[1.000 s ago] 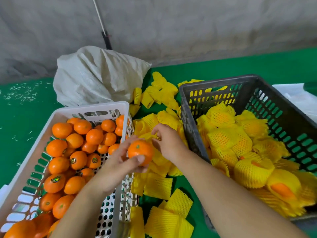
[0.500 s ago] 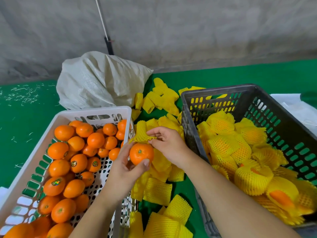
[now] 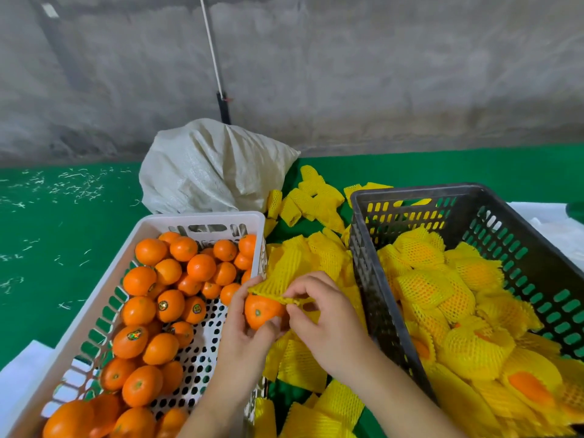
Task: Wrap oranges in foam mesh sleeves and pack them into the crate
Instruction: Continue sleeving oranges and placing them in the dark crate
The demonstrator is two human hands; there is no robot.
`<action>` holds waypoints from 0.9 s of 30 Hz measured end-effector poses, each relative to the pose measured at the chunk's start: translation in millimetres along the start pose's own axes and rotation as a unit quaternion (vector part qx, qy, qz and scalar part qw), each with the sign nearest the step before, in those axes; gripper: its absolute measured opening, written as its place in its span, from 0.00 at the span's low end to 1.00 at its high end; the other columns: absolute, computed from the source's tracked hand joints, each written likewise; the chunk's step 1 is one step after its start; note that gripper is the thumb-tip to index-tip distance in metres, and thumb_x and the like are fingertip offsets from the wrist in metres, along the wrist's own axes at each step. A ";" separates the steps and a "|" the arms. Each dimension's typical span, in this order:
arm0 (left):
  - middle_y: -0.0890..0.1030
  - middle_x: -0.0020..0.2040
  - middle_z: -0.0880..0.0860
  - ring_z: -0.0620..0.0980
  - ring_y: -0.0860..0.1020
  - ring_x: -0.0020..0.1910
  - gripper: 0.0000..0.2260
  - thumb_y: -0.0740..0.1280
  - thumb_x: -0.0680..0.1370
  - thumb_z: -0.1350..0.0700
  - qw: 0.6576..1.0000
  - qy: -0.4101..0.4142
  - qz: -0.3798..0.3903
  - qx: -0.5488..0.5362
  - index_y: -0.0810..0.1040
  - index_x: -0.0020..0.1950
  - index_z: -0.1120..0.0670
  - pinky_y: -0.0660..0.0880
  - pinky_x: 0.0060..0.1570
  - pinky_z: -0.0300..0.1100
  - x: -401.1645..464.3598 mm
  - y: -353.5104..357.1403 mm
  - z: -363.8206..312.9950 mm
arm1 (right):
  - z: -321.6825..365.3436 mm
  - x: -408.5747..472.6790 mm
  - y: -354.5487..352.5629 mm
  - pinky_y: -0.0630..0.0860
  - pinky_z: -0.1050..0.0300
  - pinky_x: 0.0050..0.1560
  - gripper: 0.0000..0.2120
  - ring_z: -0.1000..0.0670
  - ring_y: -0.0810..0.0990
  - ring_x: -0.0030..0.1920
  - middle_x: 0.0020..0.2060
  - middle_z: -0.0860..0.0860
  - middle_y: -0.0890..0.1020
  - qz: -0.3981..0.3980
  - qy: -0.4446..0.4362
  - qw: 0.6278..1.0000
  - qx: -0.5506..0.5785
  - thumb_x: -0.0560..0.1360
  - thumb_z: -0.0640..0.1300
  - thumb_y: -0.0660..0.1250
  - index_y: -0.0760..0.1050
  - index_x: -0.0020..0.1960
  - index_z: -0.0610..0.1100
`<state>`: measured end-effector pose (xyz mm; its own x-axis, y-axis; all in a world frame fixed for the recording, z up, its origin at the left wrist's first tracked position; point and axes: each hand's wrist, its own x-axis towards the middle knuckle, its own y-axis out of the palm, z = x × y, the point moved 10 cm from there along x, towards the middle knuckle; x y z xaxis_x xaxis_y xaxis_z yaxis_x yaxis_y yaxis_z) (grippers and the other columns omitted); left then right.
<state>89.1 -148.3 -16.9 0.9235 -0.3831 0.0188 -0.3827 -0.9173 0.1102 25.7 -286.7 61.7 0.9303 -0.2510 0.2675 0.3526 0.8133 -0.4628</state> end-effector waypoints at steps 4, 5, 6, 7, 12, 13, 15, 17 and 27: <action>0.83 0.55 0.57 0.65 0.84 0.48 0.33 0.78 0.64 0.45 0.996 -0.042 -0.012 -0.076 0.78 0.69 0.43 0.84 0.48 0.63 -38.0 8.9 6.1 | -14.0 -54.4 -11.5 0.78 0.62 0.51 0.10 0.55 0.77 0.57 0.53 0.62 0.74 -0.164 0.115 0.973 0.116 0.73 0.56 0.68 0.78 0.53 0.59; 0.83 0.57 0.55 0.65 0.85 0.48 0.34 0.79 0.63 0.42 0.997 -0.048 -0.004 -0.067 0.79 0.69 0.43 0.84 0.47 0.63 -43.9 12.7 3.3 | -24.3 -64.9 -8.0 0.80 0.61 0.46 0.09 0.55 0.80 0.53 0.52 0.60 0.77 -0.186 0.171 0.951 0.178 0.73 0.57 0.69 0.79 0.53 0.60; 0.84 0.58 0.50 0.62 0.86 0.48 0.35 0.81 0.62 0.38 0.998 -0.049 0.009 -0.045 0.79 0.67 0.42 0.84 0.44 0.59 -49.1 16.2 -1.8 | -36.4 -73.1 2.5 0.80 0.62 0.40 0.07 0.55 0.82 0.49 0.50 0.57 0.80 -0.187 0.224 0.923 0.252 0.75 0.57 0.70 0.80 0.53 0.61; 0.84 0.57 0.46 0.58 0.87 0.46 0.36 0.82 0.59 0.33 0.998 -0.049 0.024 -0.023 0.80 0.65 0.41 0.84 0.41 0.54 -53.5 19.3 -7.9 | -43.8 -79.3 13.6 0.81 0.63 0.38 0.04 0.55 0.84 0.46 0.47 0.57 0.83 -0.179 0.270 0.892 0.317 0.78 0.54 0.70 0.81 0.52 0.61; 0.84 0.50 0.54 0.55 0.80 0.30 0.38 0.82 0.54 0.28 0.997 -0.069 0.022 -0.020 0.82 0.61 0.39 0.76 0.28 0.43 -70.3 12.9 -10.1 | -39.1 -92.2 7.6 0.79 0.65 0.45 0.11 0.61 0.83 0.45 0.44 0.60 0.85 -0.190 0.270 0.909 0.255 0.80 0.43 0.69 0.85 0.47 0.59; 0.83 0.51 0.57 0.54 0.79 0.30 0.37 0.83 0.54 0.30 0.998 -0.064 0.013 -0.021 0.82 0.60 0.39 0.76 0.29 0.42 -71.7 9.9 -8.9 | -33.7 -93.5 2.9 0.76 0.69 0.43 0.11 0.62 0.82 0.46 0.44 0.60 0.84 -0.198 0.246 0.923 0.222 0.79 0.42 0.70 0.85 0.47 0.58; 0.81 0.54 0.59 0.51 0.82 0.34 0.37 0.84 0.52 0.32 0.998 -0.052 -0.009 -0.023 0.81 0.58 0.39 0.78 0.32 0.41 -73.7 3.6 -11.7 | -21.8 -96.7 -1.7 0.76 0.65 0.46 0.12 0.59 0.82 0.48 0.46 0.58 0.83 -0.205 0.194 0.943 0.175 0.79 0.39 0.70 0.83 0.48 0.57; 0.81 0.54 0.60 0.53 0.82 0.34 0.37 0.85 0.51 0.31 0.998 -0.043 -0.023 -0.035 0.81 0.57 0.37 0.78 0.31 0.42 -73.9 -1.0 -19.0 | -3.8 -98.5 -7.8 0.76 0.59 0.46 0.14 0.55 0.82 0.45 0.43 0.57 0.83 -0.214 0.139 0.958 0.127 0.78 0.37 0.70 0.83 0.48 0.57; 0.85 0.60 0.53 0.54 0.86 0.44 0.38 0.82 0.57 0.28 0.996 0.041 -0.052 -0.064 0.81 0.65 0.34 0.82 0.39 0.45 -76.1 4.0 -78.1 | 88.9 -96.3 -45.5 0.74 0.64 0.53 0.08 0.51 0.80 0.55 0.52 0.60 0.77 -0.283 -0.113 0.952 0.024 0.78 0.45 0.63 0.80 0.53 0.51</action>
<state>19.2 -114.3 59.7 0.9589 -0.2719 0.0806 -0.2835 -0.9282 0.2409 -88.9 -252.9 132.1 0.5452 -0.5419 0.6396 0.7812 0.6053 -0.1531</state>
